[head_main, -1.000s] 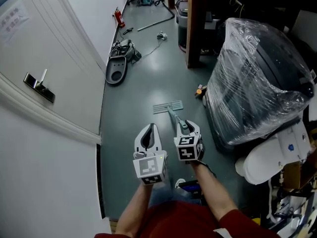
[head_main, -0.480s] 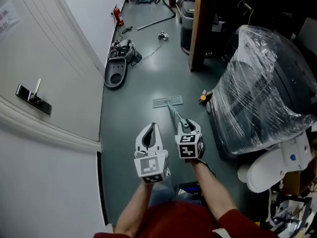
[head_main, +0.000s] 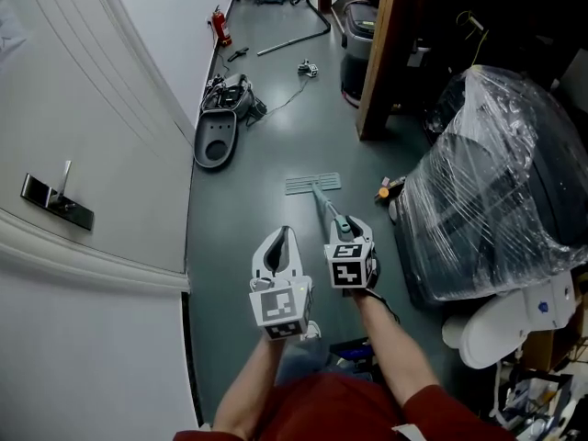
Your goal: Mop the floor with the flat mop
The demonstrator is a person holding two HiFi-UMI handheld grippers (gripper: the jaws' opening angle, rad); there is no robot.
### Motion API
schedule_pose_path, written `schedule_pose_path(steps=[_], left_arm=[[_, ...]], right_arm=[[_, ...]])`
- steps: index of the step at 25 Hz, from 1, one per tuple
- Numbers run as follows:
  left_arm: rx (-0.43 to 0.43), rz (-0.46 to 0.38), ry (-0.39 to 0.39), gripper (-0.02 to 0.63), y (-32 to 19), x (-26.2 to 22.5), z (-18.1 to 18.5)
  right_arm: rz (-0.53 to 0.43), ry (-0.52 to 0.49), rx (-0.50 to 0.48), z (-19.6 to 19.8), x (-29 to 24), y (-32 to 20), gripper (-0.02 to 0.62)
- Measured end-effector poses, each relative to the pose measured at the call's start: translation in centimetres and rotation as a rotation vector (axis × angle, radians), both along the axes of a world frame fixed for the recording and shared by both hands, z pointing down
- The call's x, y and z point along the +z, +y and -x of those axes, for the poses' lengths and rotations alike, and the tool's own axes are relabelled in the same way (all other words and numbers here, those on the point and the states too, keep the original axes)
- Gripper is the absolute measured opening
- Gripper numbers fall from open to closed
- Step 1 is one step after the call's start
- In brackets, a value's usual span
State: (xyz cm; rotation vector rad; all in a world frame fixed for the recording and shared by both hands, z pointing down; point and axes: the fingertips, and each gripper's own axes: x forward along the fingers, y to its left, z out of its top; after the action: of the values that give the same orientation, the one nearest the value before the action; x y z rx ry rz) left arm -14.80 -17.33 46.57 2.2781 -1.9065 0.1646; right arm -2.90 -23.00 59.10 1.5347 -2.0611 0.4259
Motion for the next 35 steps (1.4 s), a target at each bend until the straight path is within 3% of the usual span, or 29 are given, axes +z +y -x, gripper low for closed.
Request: schedule_pose_path(steps=[13, 26, 35], left_arm=[[0.019, 0.003, 0.021, 0.014, -10.4, 0.6, 0.0], [-0.047, -0.011, -0.017, 0.014, -25.9, -0.6, -2.7], [-0.093, -0.005, -0.009, 0.014, -30.8, -0.8, -2.6]], right_arm=[[-0.009, 0.008, 0.022, -0.3, 0.4, -9.3, 0.115], [-0.142, -0.075, -0.077, -0.9, -4.7, -25.4, 0.115], [-0.204, -0.089, -0.132, -0.2, -7.1, -30.3, 0.116]])
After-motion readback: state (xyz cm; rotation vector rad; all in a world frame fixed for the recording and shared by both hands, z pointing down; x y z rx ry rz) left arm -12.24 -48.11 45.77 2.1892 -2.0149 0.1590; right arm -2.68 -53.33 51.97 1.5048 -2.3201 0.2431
